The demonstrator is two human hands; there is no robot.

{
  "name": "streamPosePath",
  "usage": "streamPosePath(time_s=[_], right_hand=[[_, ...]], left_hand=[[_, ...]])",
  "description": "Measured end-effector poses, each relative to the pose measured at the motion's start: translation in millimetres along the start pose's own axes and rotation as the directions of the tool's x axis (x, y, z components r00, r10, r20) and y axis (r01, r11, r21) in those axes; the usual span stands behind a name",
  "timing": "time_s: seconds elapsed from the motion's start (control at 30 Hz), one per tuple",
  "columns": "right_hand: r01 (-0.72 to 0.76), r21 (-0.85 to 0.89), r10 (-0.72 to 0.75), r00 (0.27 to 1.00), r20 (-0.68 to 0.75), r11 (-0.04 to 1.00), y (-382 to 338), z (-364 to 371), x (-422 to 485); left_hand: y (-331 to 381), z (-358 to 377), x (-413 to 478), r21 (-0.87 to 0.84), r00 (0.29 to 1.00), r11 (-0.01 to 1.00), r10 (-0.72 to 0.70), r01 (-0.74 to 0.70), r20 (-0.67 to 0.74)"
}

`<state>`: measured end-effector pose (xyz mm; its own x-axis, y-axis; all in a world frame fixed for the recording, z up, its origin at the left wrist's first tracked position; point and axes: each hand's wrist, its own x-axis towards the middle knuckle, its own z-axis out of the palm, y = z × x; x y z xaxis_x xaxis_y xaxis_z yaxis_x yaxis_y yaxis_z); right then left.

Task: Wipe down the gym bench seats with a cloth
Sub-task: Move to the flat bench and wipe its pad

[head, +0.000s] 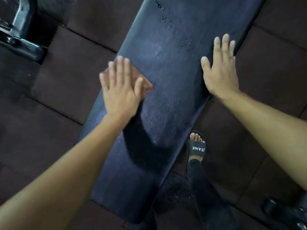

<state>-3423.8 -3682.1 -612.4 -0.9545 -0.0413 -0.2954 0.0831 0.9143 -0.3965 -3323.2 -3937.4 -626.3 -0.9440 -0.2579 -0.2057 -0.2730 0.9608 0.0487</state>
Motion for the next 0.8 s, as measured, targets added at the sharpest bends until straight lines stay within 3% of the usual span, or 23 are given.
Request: streamPosePath(time_s=[0.07, 0.1, 0.2, 0.3, 0.4, 0.47, 0.57, 0.63, 0.67, 0.73, 0.8], right_hand=[[0.011, 0.052, -0.012, 1.000, 0.026, 0.999, 4.4, 0.3, -0.1], [0.015, 0.071, -0.017, 0.999, 0.027, 0.997, 5.5, -0.3, -0.6], [0.023, 0.089, -0.025, 1.000, 0.015, 0.996, 6.5, -2.0, -0.5], [0.027, 0.112, -0.027, 1.000, 0.002, 0.993, 7.3, -1.7, -2.3], [0.045, 0.102, -0.046, 0.999, 0.004, 0.994, 8.5, -5.2, -2.0], [0.058, 0.086, -0.058, 0.998, 0.004, 0.995, 11.0, -10.9, -1.1], [0.090, 0.108, -0.093, 0.996, 0.016, 0.990, 17.9, -22.1, 0.9], [0.097, 0.134, -0.102, 0.994, 0.033, 0.986, 21.2, -28.3, 2.7], [0.097, 0.140, -0.103, 0.994, 0.032, 0.985, 22.7, -31.4, 4.9], [0.120, 0.147, -0.120, 0.993, -0.008, 0.982, 25.9, -38.9, 14.5], [0.144, 0.130, -0.137, 0.989, -0.064, 0.981, 31.9, -49.9, 32.3]], left_hand=[[8.7, -2.0, 12.9, -0.012, 0.989, 0.989, -0.151, 0.151, -0.009], [23.3, -0.7, 7.0, 0.002, 0.989, 0.989, -0.144, 0.145, -0.027], [87.0, 8.3, -44.1, 0.041, 0.990, 0.990, 0.136, -0.137, 0.022], [121.2, 9.9, -80.0, 0.039, 0.892, 0.896, 0.434, -0.442, 0.129], [91.7, 1.9, -47.9, 0.056, 0.811, 0.811, 0.573, -0.582, 0.117], [61.5, -4.7, -8.8, 0.083, 0.872, 0.868, 0.484, -0.489, 0.079], [43.4, -10.6, 43.0, 0.049, 0.994, 0.993, 0.102, -0.103, 0.033], [67.6, -9.4, 52.2, 0.033, 0.994, 0.993, -0.109, 0.110, -0.027], [87.7, -8.1, 49.5, 0.028, 0.988, 0.989, -0.147, 0.148, -0.046], [132.9, -4.5, 32.3, 0.034, 0.998, 0.998, -0.050, 0.051, -0.027], [173.8, -1.1, 6.7, 0.045, 0.981, 0.981, 0.188, -0.190, 0.046]])
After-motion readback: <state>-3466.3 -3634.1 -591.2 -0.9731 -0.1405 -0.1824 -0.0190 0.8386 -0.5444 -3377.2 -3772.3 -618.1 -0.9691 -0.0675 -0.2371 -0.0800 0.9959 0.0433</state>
